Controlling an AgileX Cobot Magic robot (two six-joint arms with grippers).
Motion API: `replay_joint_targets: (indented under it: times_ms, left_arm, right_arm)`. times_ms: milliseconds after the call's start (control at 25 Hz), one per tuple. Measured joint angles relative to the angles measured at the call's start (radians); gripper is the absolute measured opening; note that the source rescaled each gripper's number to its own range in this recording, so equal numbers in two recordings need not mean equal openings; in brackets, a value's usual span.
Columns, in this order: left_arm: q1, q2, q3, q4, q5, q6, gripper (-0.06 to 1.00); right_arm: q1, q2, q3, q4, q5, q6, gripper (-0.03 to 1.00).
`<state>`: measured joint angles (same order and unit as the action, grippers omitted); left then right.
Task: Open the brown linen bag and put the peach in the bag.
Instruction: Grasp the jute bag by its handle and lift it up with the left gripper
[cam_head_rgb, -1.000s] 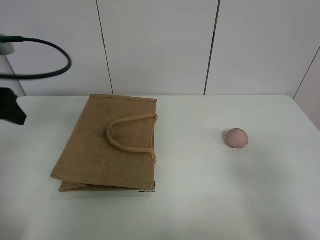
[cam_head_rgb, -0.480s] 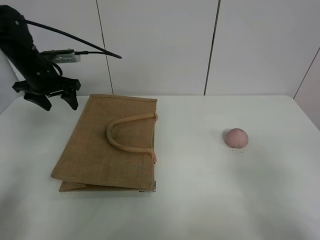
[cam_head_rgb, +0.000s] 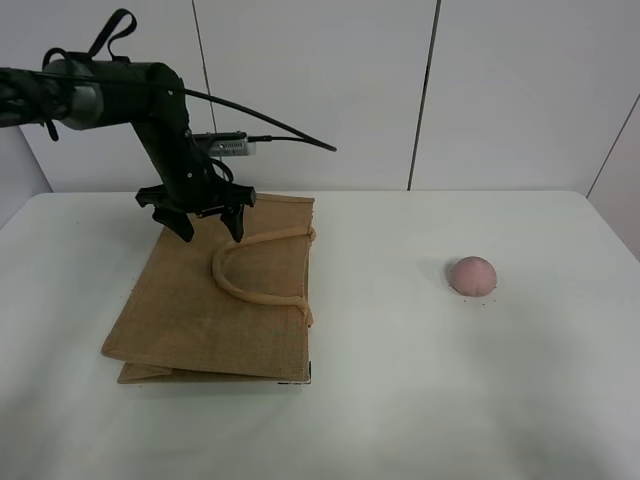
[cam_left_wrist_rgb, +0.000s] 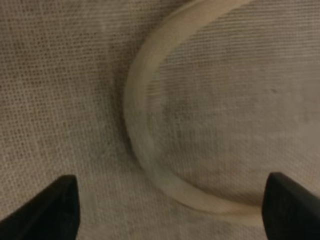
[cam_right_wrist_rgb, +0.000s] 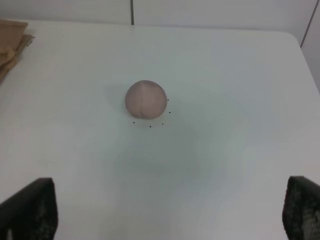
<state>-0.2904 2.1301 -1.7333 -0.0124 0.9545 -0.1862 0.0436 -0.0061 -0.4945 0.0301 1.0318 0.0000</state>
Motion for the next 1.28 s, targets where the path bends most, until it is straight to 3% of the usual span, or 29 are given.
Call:
replay_joint_targets:
  times_ms: [480,880,1000,1120,1200,1240,1280]
  left_arm:
    - [0.001,0.115,0.000,0.039,-0.070,-0.026,1.00]
    - [0.001,0.200,0.000,0.024,-0.094,-0.026,0.99]
    - [0.001,0.205,0.000,0.018,-0.098,-0.026,0.83]
    - [0.000,0.206,-0.002,0.012,-0.102,-0.026,0.45]
    - [0.000,0.206,-0.011,0.012,-0.091,-0.026,0.15]
    - [0.000,0.206,-0.019,0.012,-0.079,-0.026,0.06]
    - [0.000,0.206,-0.027,0.012,-0.066,-0.026,0.05]
  right_arm:
    - [0.000,0.000,0.000,0.000,0.000,0.000,1.00]
    - [0.000,0.000,0.000,0.000,0.000,0.000,1.00]
    - [0.000,0.000,0.000,0.000,0.000,0.000,1.00]
    - [0.000,0.000,0.000,0.000,0.000,0.000,1.00]
    - [0.000,0.000,0.000,0.000,0.000,0.000,1.00]
    - [0.000,0.000,0.000,0.000,0.000,0.000,1.00]
    - [0.000,0.000,0.000,0.000,0.000,0.000,1.00]
